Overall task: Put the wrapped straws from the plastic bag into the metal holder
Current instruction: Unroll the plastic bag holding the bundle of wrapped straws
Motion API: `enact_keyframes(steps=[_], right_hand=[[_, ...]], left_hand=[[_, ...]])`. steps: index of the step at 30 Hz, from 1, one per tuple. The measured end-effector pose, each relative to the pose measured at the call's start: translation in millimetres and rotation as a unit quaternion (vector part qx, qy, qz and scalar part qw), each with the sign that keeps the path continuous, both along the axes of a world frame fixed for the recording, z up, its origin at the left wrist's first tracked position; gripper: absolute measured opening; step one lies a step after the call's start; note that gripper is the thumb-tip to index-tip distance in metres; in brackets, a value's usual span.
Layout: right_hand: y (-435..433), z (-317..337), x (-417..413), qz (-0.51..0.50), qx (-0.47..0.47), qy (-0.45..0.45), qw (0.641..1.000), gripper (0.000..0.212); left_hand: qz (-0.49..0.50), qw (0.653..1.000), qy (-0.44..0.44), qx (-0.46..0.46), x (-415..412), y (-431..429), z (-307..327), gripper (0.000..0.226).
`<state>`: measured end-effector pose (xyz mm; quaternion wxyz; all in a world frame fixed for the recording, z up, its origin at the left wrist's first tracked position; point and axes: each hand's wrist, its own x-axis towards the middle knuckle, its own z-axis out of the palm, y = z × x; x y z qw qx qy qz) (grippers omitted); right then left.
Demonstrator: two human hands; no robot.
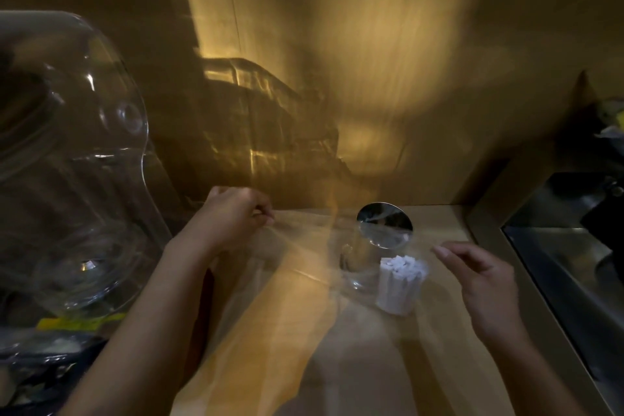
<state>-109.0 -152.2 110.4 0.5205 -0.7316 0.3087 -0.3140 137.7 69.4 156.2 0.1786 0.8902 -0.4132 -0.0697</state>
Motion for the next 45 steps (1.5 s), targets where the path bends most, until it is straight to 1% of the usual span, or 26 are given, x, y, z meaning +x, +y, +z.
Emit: enact_keyframes(steps=[2, 3, 4, 7, 8, 10, 13, 16, 19, 21, 24, 26, 28, 29, 30, 32, 33, 36, 37, 38, 40, 41, 43, 45], right_hand=[[2.1, 10.0, 0.3, 0.003, -0.04, -0.036, 0.999, 0.008], [2.5, 12.3, 2.0, 0.003, -0.053, -0.037, 0.998, 0.008], [2.3, 13.2, 5.2, 0.011, -0.058, -0.023, 0.998, 0.01], [-0.1, 7.8, 15.7, 0.058, -0.039, 0.057, 0.996, 0.007], [-0.6, 5.6, 16.3, 0.059, -0.034, 0.069, 0.995, 0.008], [-3.7, 2.6, 13.1, 0.039, -0.038, 0.058, 0.997, 0.007], [-8.2, 2.7, 10.0, 0.019, -0.048, 0.038, 0.998, 0.005], [-8.7, 2.2, 8.8, 0.001, -0.039, 0.019, 0.999, 0.007], [-10.7, 4.0, 4.4, -0.027, -0.061, -0.014, 0.998, 0.013], [-12.9, 3.4, 2.1, -0.025, -0.057, -0.016, 0.998, 0.015], [-15.1, -5.5, -2.4, -0.023, -0.035, 0.012, 0.999, 0.013], [-16.6, -9.3, -6.8, -0.035, -0.035, 0.003, 0.999, 0.015], [-19.2, -9.8, -9.6, -0.042, -0.053, -0.005, 0.998, 0.016], [-20.3, -10.2, -10.1, -0.044, -0.055, -0.003, 0.997, 0.016], [-21.3, -11.1, -10.4, -0.045, -0.051, 0.002, 0.998, 0.015], [-23.2, -15.5, -11.8, -0.045, -0.039, 0.016, 0.998, 0.012], [-23.3, -18.0, -13.2, -0.043, -0.036, 0.019, 0.998, 0.011], [-23.5, -22.6, -15.5, -0.029, -0.02, 0.023, 0.999, 0.015], [-23.8, -24.3, -16.0, -0.027, -0.007, 0.027, 0.999, 0.015], [-23.8, -25.7, -16.2, -0.027, 0.008, 0.028, 0.999, 0.015], [-24.1, -27.3, -16.5, -0.036, 0.033, 0.018, 0.999, 0.013], [-24.2, -27.7, -16.6, -0.041, 0.04, 0.011, 0.998, 0.013], [-23.8, -28.8, -17.6, -0.042, 0.044, 0.003, 0.998, 0.012], [-24.4, -29.4, -18.7, -0.041, 0.046, 0.0, 0.998, 0.011]], left_hand=[[0.012, 0.999, 0.031, -0.015, -1.1, 3.8, -3.7, 0.013], [0.017, 0.999, 0.04, -0.02, -1.9, 4.0, -6.2, 0.01], [0.02, 0.999, 0.039, -0.014, -3.2, 3.3, -8.8, 0.008], [0.021, 0.998, 0.027, 0.043, -7.7, 0.4, -20.4, 0.012], [0.026, 0.998, 0.034, 0.051, -9.4, 0.4, -24.6, 0.013], [0.038, 0.998, 0.048, 0.035, -10.9, 1.2, -31.9, 0.007], [0.038, 0.998, 0.047, -0.001, -12.0, 1.8, -33.4, 0.005], [0.015, 0.999, 0.017, -0.025, -12.4, 1.1, -29.4, 0.004], [-0.006, 0.996, -0.025, -0.084, -16.9, -1.2, -25.3, 0.002], [-0.003, 0.995, -0.052, -0.085, -21.6, -4.8, -23.8, 0.005], [-0.016, 0.995, -0.062, -0.072, -28.8, -9.7, -24.2, 0.006], [-0.01, 0.986, -0.107, -0.131, -34.6, -11.4, -23.8, 0.006], [0.021, 0.969, -0.149, -0.195, -34.8, -15.8, -19.2, 0.007], [0.025, 0.97, -0.147, -0.191, -33.9, -18.5, -16.8, 0.008], [0.016, 0.978, -0.13, -0.163, -33.1, -21.0, -15.8, 0.007], [-0.005, 0.993, -0.087, -0.082, -33.9, -24.9, -18.1, 0.004], [-0.004, 0.993, -0.095, -0.068, -35.6, -25.1, -21.9, 0.004], [0.004, 0.988, -0.128, -0.083, -40.0, -25.8, -29.1, 0.004], [-0.004, 0.99, -0.128, -0.065, -40.9, -27.3, -30.6, 0.002], [-0.014, 0.991, -0.131, -0.039, -42.1, -30.0, -31.9, 0.009], [-0.038, 0.991, -0.128, 0.017, -45.2, -36.9, -34.0, 0.03], [-0.054, 0.99, -0.128, 0.028, -48.7, -41.3, -34.7, 0.038], [-0.093, 0.987, -0.133, 0.011, -59.8, -53.5, -35.6, 0.047], [-0.12, 0.985, -0.122, 0.0, -71.3, -69.7, -34.8, 0.05]])
